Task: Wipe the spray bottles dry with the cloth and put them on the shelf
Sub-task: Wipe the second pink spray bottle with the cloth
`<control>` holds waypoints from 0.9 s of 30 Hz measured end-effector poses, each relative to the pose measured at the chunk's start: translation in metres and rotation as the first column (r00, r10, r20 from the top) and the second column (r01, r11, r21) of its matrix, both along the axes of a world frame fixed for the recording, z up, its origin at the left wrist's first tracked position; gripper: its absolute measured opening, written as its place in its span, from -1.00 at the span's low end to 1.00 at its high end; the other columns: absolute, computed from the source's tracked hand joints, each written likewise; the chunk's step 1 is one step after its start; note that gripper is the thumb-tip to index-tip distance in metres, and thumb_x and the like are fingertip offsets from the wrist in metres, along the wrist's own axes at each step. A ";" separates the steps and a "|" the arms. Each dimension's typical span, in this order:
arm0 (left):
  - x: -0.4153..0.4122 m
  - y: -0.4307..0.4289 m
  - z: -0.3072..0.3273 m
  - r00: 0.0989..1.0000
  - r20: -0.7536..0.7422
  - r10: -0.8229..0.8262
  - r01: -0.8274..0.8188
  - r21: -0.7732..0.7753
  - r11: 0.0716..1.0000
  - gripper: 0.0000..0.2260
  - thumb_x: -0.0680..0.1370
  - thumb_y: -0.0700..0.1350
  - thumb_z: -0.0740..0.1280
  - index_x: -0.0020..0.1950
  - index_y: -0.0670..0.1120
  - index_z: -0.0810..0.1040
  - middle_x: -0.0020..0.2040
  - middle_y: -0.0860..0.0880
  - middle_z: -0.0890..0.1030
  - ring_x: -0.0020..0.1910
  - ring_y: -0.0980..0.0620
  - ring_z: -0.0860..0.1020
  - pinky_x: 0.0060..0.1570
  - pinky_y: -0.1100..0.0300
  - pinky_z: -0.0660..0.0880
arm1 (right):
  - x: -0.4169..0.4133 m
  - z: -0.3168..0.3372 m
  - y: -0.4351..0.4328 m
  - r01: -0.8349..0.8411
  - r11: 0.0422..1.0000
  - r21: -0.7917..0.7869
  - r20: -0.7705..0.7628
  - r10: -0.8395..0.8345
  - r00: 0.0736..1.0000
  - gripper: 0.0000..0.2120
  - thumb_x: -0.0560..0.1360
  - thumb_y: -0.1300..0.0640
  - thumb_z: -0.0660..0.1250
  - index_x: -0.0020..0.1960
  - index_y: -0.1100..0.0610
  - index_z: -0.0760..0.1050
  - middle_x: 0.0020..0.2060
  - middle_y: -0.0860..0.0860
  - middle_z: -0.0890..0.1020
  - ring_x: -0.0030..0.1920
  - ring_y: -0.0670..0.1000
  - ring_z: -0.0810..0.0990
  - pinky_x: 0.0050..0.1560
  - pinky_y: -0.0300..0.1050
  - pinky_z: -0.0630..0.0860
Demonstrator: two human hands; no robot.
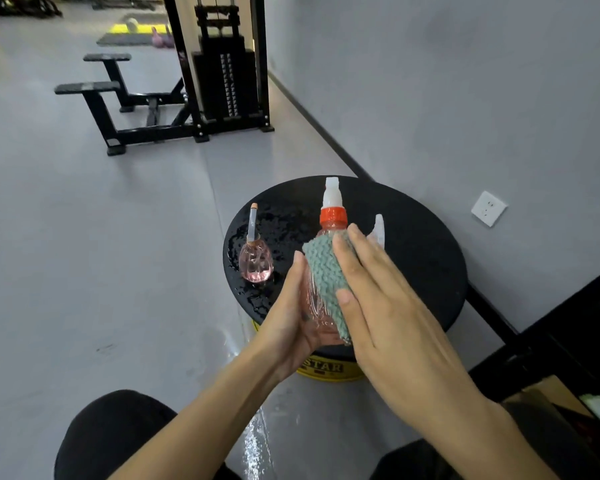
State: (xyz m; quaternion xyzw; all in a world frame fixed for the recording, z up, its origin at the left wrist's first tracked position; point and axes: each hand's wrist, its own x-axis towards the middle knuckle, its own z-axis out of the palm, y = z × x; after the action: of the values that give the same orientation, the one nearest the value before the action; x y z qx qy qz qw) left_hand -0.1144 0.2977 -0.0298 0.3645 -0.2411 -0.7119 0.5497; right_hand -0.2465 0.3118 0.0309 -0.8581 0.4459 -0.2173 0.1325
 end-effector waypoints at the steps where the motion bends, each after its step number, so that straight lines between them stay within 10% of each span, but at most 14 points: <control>1: 0.000 0.000 -0.001 1.000 0.011 0.006 -0.006 0.005 1.000 -0.47 0.56 0.30 0.00 0.07 0.07 0.69 0.05 -0.07 0.70 -0.04 0.02 0.68 -0.24 0.12 0.61 | 0.000 -0.002 0.007 -0.011 1.000 0.006 -0.002 0.011 1.000 -0.46 0.59 -0.04 -0.14 0.55 -0.12 -0.15 0.54 -0.26 -0.18 0.49 -0.28 -0.30 0.38 -0.44 -0.26; 14: -0.007 0.000 -0.002 0.996 0.093 0.003 -0.002 -0.008 1.000 -0.54 0.61 0.26 -0.01 0.19 0.09 0.59 0.04 0.02 0.70 -0.01 0.07 0.68 -0.23 0.14 0.61 | 0.009 -0.019 -0.014 -0.036 0.999 0.025 0.206 0.030 0.978 -0.46 0.64 -0.07 -0.10 0.56 -0.08 -0.19 0.54 -0.26 -0.19 0.50 -0.26 -0.31 0.54 -0.08 -0.14; 19: -0.001 -0.006 -0.004 0.995 0.081 0.050 -0.051 0.010 0.999 -0.40 0.59 0.28 0.00 0.35 -0.11 0.49 0.21 -0.16 0.63 0.21 -0.06 0.59 0.13 0.10 0.53 | 0.005 -0.036 0.013 -0.093 0.995 0.039 0.199 0.083 0.977 -0.47 0.63 -0.08 -0.13 0.55 -0.11 -0.20 0.52 -0.30 -0.24 0.51 -0.20 -0.32 0.51 -0.06 -0.10; 27: -0.014 -0.003 -0.009 0.998 0.059 0.003 -0.003 0.000 1.000 -0.55 0.60 0.26 0.02 0.14 0.10 0.62 0.03 -0.06 0.70 -0.06 -0.03 0.68 -0.24 -0.01 0.62 | 0.007 -0.022 -0.029 0.045 0.997 0.063 0.300 -0.061 0.952 -0.47 0.62 -0.09 -0.11 0.58 -0.08 -0.05 0.56 -0.24 -0.09 0.52 -0.24 -0.21 0.52 -0.20 -0.08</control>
State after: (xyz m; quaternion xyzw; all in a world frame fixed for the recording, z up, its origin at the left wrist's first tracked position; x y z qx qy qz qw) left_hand -0.1285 0.2942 -0.0389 0.3859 -0.2568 -0.7000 0.5433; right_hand -0.2393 0.2826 0.0085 -0.7986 0.4491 -0.3370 0.2168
